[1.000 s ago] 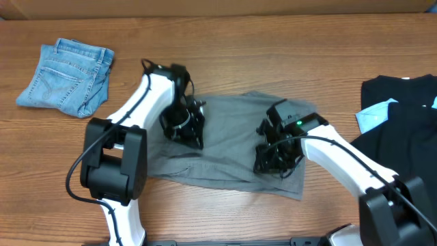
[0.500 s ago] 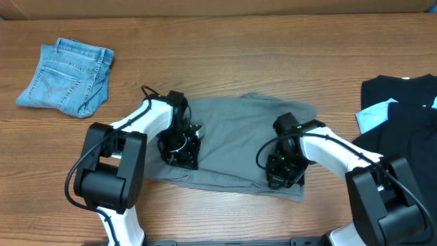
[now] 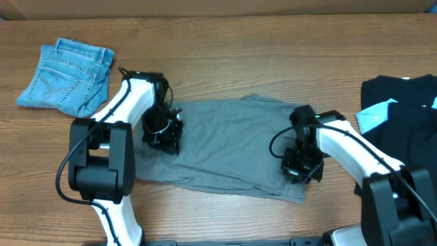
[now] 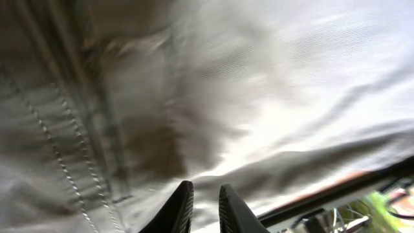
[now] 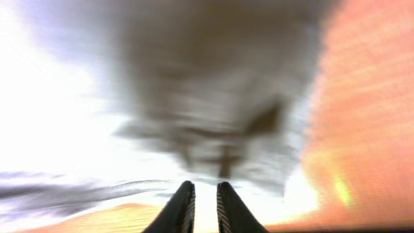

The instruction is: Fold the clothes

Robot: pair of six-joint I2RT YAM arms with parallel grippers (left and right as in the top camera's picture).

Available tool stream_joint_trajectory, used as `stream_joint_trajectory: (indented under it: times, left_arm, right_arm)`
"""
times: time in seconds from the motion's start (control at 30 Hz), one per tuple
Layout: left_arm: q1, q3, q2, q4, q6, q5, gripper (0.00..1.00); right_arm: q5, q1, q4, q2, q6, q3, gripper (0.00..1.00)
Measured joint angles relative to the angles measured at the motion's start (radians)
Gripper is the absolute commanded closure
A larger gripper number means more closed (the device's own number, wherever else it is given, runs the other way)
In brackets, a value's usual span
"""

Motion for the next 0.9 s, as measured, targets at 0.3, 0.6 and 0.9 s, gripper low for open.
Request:
stream_joint_trajectory:
  times: [0.3,0.6,0.9]
  left_arm:
    - [-0.027,-0.002,-0.055,-0.051,0.042,0.125,0.83]
    - [-0.04,-0.332,-0.068,0.22,0.006,0.144,0.86]
    - [0.103,-0.4,-0.114,0.282,-0.129,0.187,0.74]
  right_arm:
    - [-0.196,0.034,0.064,-0.05,-0.173,0.033,0.78]
    - [-0.191,0.036,0.211,-0.05,-0.132,-0.072,0.76]
    - [-0.163,-0.028,0.247,-0.045,0.05,-0.206,0.76]
